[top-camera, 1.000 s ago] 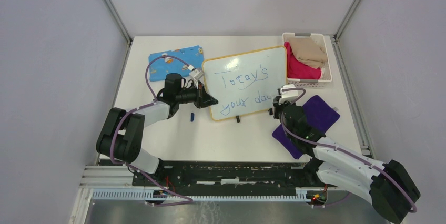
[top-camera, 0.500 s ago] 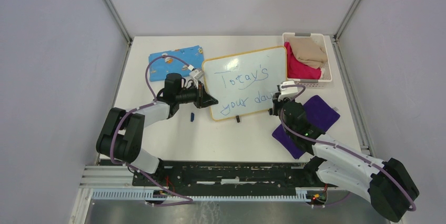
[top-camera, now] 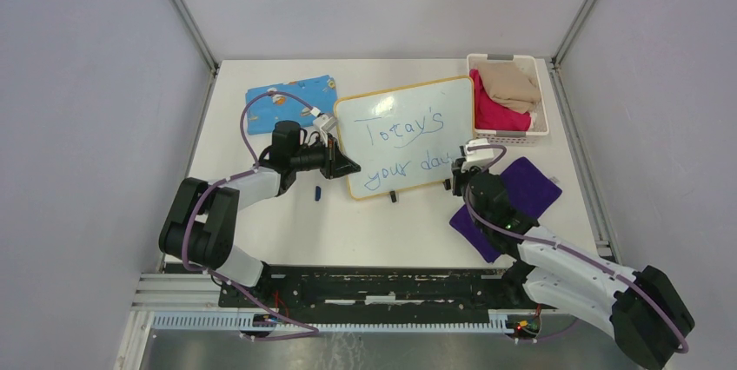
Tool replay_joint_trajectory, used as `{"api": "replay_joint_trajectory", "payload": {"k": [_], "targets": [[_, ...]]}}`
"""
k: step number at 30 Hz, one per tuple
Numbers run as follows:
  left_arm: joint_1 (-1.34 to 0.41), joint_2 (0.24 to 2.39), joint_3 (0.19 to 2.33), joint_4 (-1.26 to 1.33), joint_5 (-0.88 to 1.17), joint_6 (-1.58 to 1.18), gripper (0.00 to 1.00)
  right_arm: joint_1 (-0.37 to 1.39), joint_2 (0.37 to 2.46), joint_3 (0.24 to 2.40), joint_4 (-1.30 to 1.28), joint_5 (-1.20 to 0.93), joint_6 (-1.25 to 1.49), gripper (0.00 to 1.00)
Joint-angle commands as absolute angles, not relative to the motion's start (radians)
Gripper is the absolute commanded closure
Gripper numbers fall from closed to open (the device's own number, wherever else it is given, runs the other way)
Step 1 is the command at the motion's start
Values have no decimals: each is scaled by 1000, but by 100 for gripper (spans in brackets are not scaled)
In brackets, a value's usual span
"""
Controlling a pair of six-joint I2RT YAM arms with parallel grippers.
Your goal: Write a sentence on the whiteboard
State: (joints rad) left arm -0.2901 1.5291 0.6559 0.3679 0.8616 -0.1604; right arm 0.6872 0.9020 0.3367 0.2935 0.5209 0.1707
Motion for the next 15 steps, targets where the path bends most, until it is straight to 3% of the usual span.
{"api": "replay_joint_trajectory", "payload": {"k": [1, 15], "targets": [[-330, 1569, 645, 219, 765, -46, 77, 683, 888, 319, 304, 508, 187, 100], [-331, 1574, 649, 215, 762, -46, 77, 694, 867, 253, 302, 453, 222, 100]]}}
